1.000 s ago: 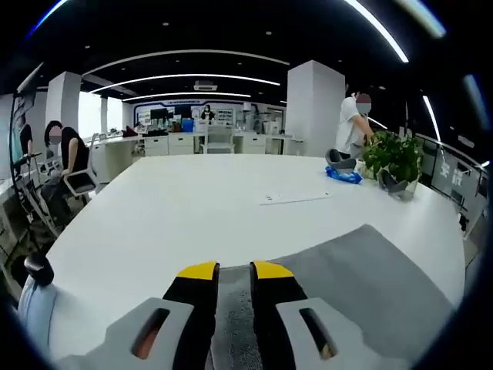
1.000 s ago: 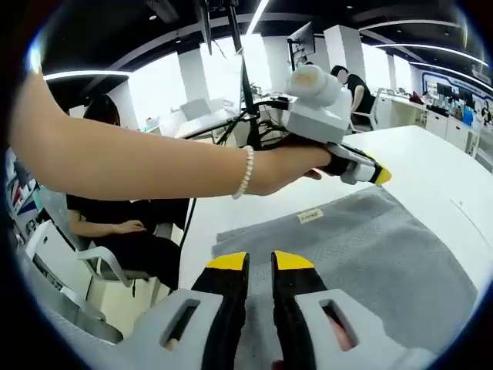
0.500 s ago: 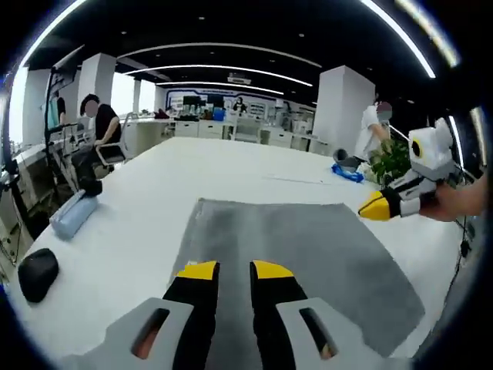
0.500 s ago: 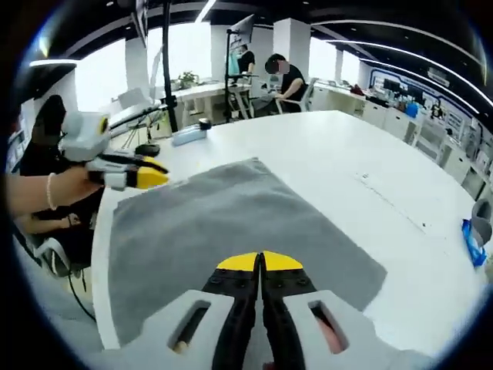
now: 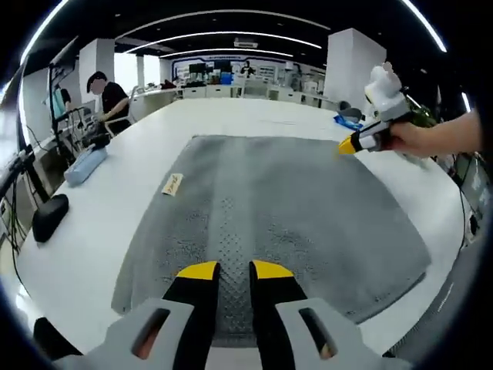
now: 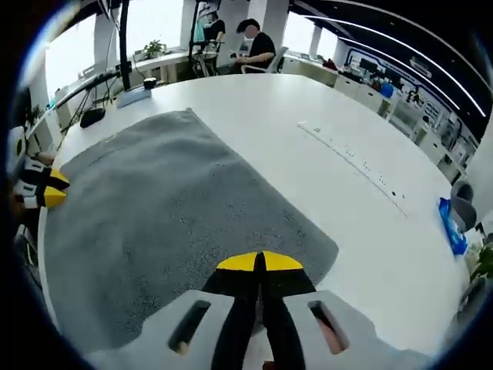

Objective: Fold the towel on the table until its edges align and the towel forms a compact rectangular stack.

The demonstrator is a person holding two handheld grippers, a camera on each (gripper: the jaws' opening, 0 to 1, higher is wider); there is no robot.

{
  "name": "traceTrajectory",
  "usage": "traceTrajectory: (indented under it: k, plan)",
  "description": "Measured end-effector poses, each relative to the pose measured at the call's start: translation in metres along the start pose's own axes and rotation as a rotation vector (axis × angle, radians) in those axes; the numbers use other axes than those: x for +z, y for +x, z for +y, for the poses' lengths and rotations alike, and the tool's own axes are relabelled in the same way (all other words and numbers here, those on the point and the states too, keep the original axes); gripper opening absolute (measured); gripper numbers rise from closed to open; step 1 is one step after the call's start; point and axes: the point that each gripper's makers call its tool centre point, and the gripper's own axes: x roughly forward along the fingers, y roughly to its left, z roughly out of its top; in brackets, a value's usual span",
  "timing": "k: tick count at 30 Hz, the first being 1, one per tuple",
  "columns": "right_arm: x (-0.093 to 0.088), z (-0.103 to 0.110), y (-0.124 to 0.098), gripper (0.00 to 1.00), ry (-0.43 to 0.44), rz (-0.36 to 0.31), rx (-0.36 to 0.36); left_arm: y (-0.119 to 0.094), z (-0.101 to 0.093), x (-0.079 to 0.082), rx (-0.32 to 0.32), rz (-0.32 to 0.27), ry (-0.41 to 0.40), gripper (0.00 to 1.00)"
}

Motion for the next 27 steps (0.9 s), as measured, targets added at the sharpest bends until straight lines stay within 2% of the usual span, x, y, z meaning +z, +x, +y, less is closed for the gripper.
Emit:
traceTrajectory:
  k: [1, 2, 4, 8, 12, 15, 21, 27]
  plan:
    - [-0.005, -0.002, 0.003, 0.0, 0.012, 0.016, 0.007, 0.0, 0.001, 0.0, 0.0, 0.005, -0.023, 0.16]
    - [-0.005, -0.002, 0.003, 0.0, 0.024, 0.004, 0.018, 0.0, 0.002, 0.001, -0.003, 0.008, -0.031, 0.16]
    - [-0.002, -0.002, 0.001, 0.0, 0.017, 0.003, 0.029, 0.001, 0.002, 0.0, -0.009, 0.014, -0.019, 0.15]
    - [-0.002, 0.002, 0.001, 0.0, -0.114, 0.006, 0.009, 0.002, -0.002, 0.002, -0.013, 0.027, -0.009, 0.11]
    - [-0.003, 0.002, 0.0, 0.0, -0.132, -0.007, 0.019, 0.003, -0.004, 0.002, -0.016, 0.065, 0.0, 0.08]
    - [-0.005, -0.001, -0.001, 0.0, -0.092, 0.012, 0.044, 0.003, -0.006, 0.002, -0.018, 0.099, 0.01, 0.07]
    - [-0.011, -0.004, -0.005, 0.0, -0.154, 0.034, 0.029, 0.003, -0.009, 0.0, -0.021, 0.126, 0.032, 0.05]
    - [-0.02, -0.016, -0.01, 0.0, -0.131, 0.057, 0.027, 0.005, -0.025, 0.001, -0.082, 0.158, 0.039, 0.05]
